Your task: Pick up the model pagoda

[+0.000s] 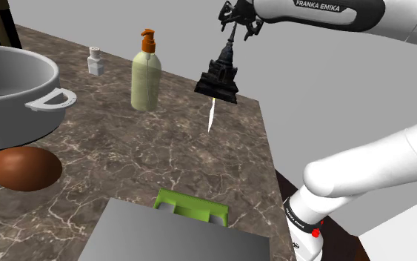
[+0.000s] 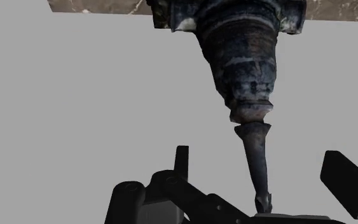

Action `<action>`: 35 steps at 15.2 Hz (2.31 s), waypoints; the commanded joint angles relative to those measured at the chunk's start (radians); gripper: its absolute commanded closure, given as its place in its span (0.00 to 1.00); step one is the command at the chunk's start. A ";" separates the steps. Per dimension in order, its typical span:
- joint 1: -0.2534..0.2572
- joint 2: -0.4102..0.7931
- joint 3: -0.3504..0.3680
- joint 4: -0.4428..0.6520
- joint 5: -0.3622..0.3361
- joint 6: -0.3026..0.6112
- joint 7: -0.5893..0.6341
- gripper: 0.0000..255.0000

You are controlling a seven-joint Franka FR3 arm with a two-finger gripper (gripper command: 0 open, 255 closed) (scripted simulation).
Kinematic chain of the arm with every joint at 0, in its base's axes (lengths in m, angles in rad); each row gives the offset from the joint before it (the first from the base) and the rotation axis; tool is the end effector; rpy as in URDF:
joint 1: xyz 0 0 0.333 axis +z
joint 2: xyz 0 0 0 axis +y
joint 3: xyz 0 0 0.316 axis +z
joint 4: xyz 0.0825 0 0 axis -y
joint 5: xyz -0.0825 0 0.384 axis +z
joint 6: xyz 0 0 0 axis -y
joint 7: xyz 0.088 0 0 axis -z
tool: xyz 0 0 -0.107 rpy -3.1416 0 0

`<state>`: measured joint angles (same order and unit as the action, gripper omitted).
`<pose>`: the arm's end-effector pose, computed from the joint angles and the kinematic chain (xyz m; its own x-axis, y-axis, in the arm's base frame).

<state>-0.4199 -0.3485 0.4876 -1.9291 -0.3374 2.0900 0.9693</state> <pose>0.4945 0.0590 0.6689 0.5412 -0.5715 0.6168 -0.6947 -0.7172 -0.0551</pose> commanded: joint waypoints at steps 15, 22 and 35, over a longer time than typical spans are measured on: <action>-0.014 -0.007 0.018 -0.093 -0.040 0.090 0.080 1.00; -0.014 0.000 0.016 -0.050 -0.035 0.055 0.064 1.00; -0.020 0.040 0.021 0.144 -0.023 -0.094 0.005 1.00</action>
<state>-0.4398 -0.3079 0.5089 -1.7939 -0.3611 2.0020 0.9768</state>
